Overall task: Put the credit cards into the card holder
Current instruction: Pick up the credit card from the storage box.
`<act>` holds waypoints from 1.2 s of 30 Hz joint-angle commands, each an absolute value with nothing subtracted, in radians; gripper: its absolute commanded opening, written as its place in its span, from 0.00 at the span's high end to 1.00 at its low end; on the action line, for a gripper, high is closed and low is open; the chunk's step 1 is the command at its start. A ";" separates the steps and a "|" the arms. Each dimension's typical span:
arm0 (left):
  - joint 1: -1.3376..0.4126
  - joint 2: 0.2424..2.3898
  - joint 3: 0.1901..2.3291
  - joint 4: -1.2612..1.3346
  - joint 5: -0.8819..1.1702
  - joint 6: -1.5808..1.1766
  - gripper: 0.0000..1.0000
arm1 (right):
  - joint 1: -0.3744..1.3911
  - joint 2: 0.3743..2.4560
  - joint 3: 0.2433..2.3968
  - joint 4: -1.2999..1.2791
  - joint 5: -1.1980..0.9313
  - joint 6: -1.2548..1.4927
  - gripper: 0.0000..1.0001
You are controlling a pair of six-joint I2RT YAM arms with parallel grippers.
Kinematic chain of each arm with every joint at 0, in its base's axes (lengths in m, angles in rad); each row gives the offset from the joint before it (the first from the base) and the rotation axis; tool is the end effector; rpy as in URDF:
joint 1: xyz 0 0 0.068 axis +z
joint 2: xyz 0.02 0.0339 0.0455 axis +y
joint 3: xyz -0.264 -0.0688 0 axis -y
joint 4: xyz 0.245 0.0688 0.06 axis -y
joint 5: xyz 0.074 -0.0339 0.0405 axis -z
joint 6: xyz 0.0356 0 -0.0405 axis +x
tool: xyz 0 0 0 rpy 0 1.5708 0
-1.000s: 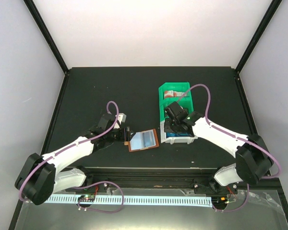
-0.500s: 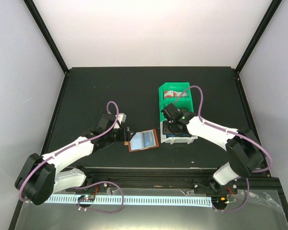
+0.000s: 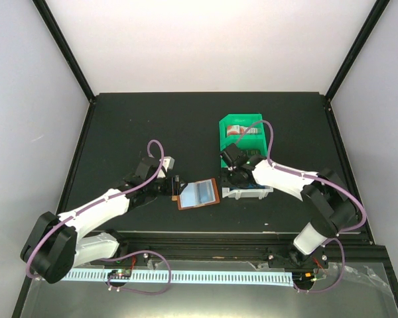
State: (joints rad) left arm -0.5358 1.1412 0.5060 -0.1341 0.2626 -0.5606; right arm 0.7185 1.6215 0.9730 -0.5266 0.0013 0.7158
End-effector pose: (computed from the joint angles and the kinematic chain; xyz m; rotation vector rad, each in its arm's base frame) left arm 0.1851 -0.1206 0.1810 0.1073 2.4650 -0.8216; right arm 0.2312 0.2021 0.1759 -0.0034 2.8192 0.3701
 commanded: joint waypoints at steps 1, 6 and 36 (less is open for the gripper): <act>-0.527 1.156 0.514 -0.126 0.275 -0.568 0.37 | 0.723 1.578 0.981 -0.515 -0.004 0.725 0.70; -0.526 1.159 0.517 -0.124 0.277 -0.569 0.37 | 0.723 1.547 0.971 -0.520 -0.003 0.733 0.78; -0.527 1.111 0.502 -0.123 0.288 -0.583 0.37 | 0.764 1.358 0.996 -0.562 0.045 0.700 0.99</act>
